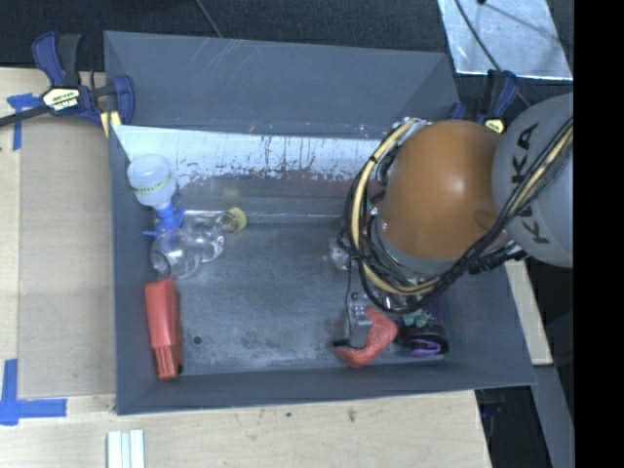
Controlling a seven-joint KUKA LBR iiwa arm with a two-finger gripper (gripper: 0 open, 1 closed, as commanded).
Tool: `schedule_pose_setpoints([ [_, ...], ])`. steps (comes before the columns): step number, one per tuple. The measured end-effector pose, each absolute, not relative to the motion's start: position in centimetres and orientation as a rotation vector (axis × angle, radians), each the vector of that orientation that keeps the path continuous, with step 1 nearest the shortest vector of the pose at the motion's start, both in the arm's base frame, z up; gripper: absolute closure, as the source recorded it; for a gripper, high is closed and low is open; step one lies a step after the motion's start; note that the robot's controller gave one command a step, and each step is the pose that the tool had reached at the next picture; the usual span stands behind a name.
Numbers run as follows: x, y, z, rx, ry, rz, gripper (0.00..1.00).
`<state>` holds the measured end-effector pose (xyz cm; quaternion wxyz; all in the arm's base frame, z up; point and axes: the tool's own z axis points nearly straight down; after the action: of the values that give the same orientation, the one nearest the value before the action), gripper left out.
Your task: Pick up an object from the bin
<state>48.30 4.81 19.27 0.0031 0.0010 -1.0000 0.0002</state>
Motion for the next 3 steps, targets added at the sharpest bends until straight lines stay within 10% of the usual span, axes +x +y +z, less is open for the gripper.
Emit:
schedule_pose_setpoints([
  [1,48.5,4.8,19.7,0.001,-3.144,-0.001,0.0],
  [3,50.3,-0.4,7.5,0.379,-3.102,0.001,0.0],
])
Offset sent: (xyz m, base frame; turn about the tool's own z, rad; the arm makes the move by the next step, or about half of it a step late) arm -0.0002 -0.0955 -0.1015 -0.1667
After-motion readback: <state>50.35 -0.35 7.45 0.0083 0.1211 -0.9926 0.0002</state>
